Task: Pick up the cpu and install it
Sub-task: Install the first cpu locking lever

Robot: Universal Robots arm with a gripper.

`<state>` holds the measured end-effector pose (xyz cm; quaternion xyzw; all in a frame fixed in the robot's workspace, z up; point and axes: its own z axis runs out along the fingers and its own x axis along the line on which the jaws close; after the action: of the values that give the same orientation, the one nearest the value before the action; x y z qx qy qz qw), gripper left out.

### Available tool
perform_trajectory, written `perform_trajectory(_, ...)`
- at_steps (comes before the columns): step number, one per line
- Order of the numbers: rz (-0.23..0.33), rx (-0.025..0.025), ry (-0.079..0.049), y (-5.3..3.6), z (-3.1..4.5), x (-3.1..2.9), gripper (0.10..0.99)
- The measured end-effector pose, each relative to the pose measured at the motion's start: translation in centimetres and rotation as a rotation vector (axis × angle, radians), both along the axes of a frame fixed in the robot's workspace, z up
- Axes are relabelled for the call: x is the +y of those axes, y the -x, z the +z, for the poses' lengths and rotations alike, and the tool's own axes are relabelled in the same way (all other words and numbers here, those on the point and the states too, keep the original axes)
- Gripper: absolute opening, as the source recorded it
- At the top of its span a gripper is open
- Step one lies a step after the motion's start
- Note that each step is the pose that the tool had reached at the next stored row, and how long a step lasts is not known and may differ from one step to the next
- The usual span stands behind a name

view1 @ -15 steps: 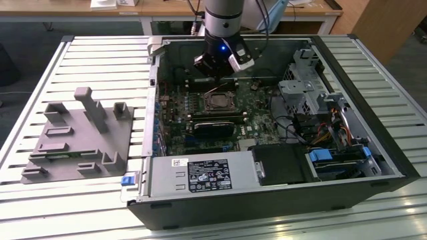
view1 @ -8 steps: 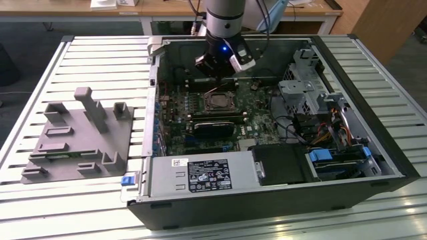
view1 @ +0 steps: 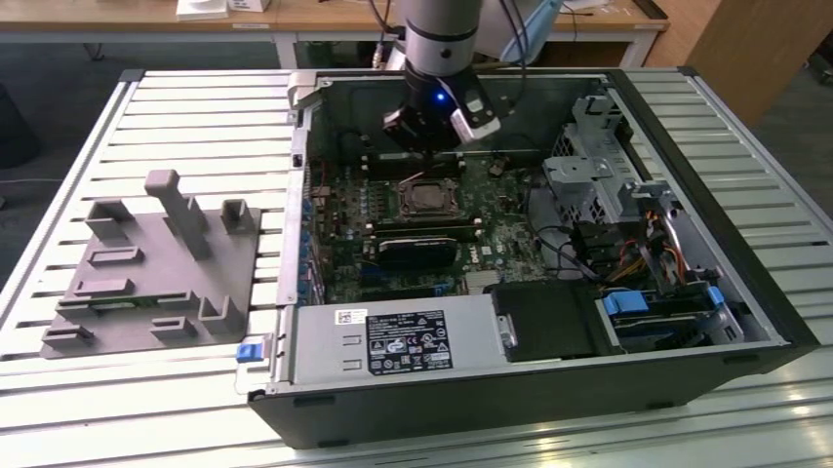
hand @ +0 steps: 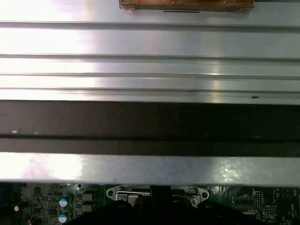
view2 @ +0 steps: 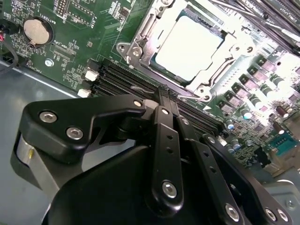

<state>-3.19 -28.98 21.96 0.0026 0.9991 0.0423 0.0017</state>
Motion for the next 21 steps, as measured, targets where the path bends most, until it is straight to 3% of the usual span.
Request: perform_trajectory(21,0.0,0.0,0.0,-1.41,-1.19,0.44,0.106)
